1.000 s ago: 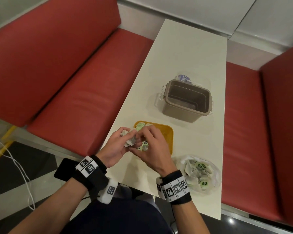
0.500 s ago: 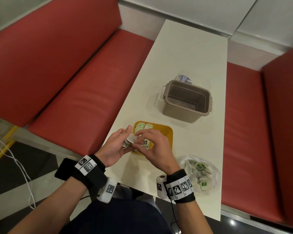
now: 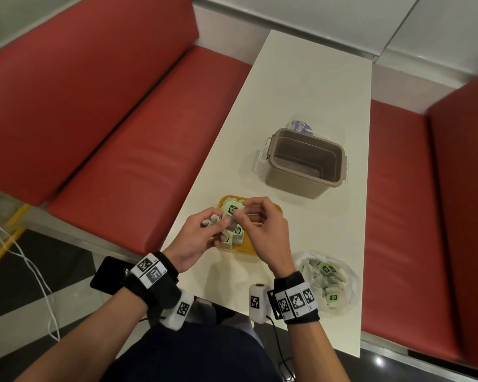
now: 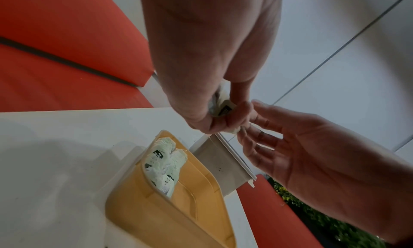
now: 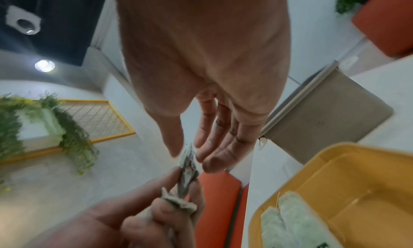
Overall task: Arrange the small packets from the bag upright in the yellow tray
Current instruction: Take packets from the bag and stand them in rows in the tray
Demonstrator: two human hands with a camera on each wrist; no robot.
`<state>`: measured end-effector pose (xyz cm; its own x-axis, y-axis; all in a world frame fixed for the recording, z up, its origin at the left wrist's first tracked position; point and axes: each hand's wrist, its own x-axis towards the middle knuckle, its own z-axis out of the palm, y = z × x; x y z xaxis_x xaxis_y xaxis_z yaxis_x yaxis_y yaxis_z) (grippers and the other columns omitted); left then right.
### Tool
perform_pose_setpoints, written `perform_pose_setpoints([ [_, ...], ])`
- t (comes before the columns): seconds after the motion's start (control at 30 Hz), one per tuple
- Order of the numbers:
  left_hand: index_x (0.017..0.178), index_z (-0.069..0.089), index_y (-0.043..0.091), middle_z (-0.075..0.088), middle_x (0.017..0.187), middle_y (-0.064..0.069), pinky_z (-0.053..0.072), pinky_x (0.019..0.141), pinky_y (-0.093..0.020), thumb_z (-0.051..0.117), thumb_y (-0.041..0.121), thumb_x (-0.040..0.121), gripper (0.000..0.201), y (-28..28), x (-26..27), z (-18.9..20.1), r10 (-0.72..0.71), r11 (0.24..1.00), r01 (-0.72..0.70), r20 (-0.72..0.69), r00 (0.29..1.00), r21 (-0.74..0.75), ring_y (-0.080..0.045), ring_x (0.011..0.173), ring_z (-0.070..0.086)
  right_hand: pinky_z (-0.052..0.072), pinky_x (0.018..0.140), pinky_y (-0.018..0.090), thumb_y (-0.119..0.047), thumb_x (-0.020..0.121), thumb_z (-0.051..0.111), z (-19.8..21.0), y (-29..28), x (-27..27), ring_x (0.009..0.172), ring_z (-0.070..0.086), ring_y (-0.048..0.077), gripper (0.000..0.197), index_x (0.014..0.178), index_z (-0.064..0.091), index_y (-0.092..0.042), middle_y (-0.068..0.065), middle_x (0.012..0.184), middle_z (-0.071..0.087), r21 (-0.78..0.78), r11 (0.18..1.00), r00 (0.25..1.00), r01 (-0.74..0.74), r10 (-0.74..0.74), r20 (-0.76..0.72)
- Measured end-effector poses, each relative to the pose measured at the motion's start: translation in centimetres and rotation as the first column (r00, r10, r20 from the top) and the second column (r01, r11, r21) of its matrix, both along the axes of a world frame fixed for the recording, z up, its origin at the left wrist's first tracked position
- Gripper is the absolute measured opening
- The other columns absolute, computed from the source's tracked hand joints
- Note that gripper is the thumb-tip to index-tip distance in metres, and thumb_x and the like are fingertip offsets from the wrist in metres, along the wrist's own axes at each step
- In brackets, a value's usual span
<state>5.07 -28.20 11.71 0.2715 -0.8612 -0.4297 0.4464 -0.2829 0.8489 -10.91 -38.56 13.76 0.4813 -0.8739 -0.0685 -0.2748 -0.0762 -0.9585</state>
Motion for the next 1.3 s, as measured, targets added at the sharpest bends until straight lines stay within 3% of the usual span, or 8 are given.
perform_pose_setpoints([
  [0.13, 0.121, 0.066, -0.004, 0.074, 0.101, -0.016, 0.054, 0.066, -0.026, 0.072, 0.018, 0.103, 0.03, -0.2, -0.1, -0.2, 0.014, 1.0, -0.013, 0.031, 0.999, -0.006, -0.019, 0.073, 0.062, 0.064, 0.085, 0.033, -0.025, 0.092, 0.087, -0.9, 0.1, -0.1, 0.091, 0.077, 0.011, 0.017, 0.102, 0.074, -0.023, -0.009, 0.097, 0.079, -0.004, 0.999, 0.998, -0.045, 0.045, -0.042],
  [0.43, 0.122, 0.065, -0.003, 0.07, 0.094, -0.019, 0.058, 0.068, -0.028, 0.076, 0.003, 0.097, 0.028, 1.8, 1.7, -2.8, 0.114, 0.981, -0.119, 0.038, 0.993, 0.151, -0.023, 0.077, 0.065, 0.047, 0.065, 0.007, -0.016, 0.092, 0.086, -6.0, -2.4, -2.1, 0.078, 0.07, 0.005, 0.026, 0.108, 0.066, -0.022, -0.006, 0.086, 0.076, 0.006, 0.994, 0.944, 0.106, -0.099, -0.314],
  [0.57, 0.123, 0.066, -0.006, 0.068, 0.097, -0.02, 0.064, 0.084, -0.031, 0.077, 0.001, 0.096, 0.03, 2.8, 2.1, -3.7, 0.136, 0.976, -0.141, 0.04, 0.99, 0.165, -0.027, 0.085, 0.072, 0.054, 0.073, 0.025, -0.013, 0.092, 0.082, -9.0, -2.5, -1.5, 0.082, 0.069, 0.01, 0.026, 0.103, 0.062, -0.023, -0.005, 0.086, 0.074, 0.051, 0.998, 0.874, 0.035, -0.006, -0.485],
  [0.77, 0.12, 0.067, -0.007, 0.069, 0.101, -0.023, 0.063, 0.091, -0.033, 0.079, 0.001, 0.093, 0.03, 3.6, 2.1, -3.8, 0.16, 0.981, -0.16, 0.004, 0.987, 0.106, -0.036, 0.099, 0.073, 0.065, 0.083, 0.045, -0.014, 0.093, 0.079, -12.3, -2.1, 0.4, 0.087, 0.074, 0.018, 0.027, 0.1, 0.058, -0.029, -0.001, 0.092, 0.075, 0.047, 0.998, 0.791, -0.029, 0.052, -0.609],
  [0.93, 0.118, 0.071, 0.0, 0.07, 0.103, -0.013, 0.059, 0.097, -0.034, 0.092, 0.006, 0.081, 0.043, 3.7, 2.0, -3.3, 0.097, 0.992, -0.099, 0.021, 0.995, 0.084, -0.021, 0.098, 0.069, 0.064, 0.084, 0.047, -0.011, 0.092, 0.079, -12.6, -1.8, 1.2, 0.093, 0.071, 0.025, 0.029, 0.104, 0.056, -0.023, 0.003, 0.098, 0.072, 0.032, 0.998, 0.748, -0.049, 0.058, -0.661],
  [1.03, 0.122, 0.067, -0.005, 0.075, 0.111, -0.02, 0.058, 0.1, -0.034, 0.091, 0.002, 0.076, 0.053, 3.7, 1.8, -2.8, 0.072, 0.996, -0.071, -0.009, 0.997, 0.056, -0.026, 0.108, 0.074, 0.062, 0.083, 0.042, -0.01, 0.092, 0.081, -12.2, -1.6, 1.3, 0.099, 0.069, 0.027, 0.034, 0.11, 0.054, -0.018, 0.007, 0.105, 0.07, 0.056, 0.997, 0.739, -0.054, 0.078, -0.669],
  [1.2, 0.122, 0.06, -0.011, 0.07, 0.117, -0.039, 0.061, 0.103, -0.04, 0.071, -0.003, 0.098, 0.028, 3.2, 1.6, -2.3, 0.105, 0.994, -0.103, -0.097, 0.99, 0.019, -0.038, 0.11, 0.074, 0.06, 0.078, 0.043, -0.024, 0.092, 0.082, -10.1, -1.2, 0.9, 0.095, 0.069, 0.028, 0.038, 0.112, 0.05, -0.021, 0.003, 0.107, 0.068, -0.027, 0.997, 0.725, -0.076, 0.036, -0.688],
  [1.3, 0.118, 0.064, -0.007, 0.073, 0.114, -0.035, 0.062, 0.097, -0.036, 0.07, 0.007, 0.102, 0.022, 2.8, 1.4, -2.0, 0.1, 0.995, -0.099, -0.09, 0.991, 0.023, -0.032, 0.105, 0.075, 0.06, 0.076, 0.041, -0.032, 0.096, 0.078, -7.8, -1.4, 0.9, 0.089, 0.071, 0.019, 0.025, 0.105, 0.056, -0.026, -0.007, 0.098, 0.07, -0.133, 0.989, 0.834, -0.068, -0.017, -0.551],
])
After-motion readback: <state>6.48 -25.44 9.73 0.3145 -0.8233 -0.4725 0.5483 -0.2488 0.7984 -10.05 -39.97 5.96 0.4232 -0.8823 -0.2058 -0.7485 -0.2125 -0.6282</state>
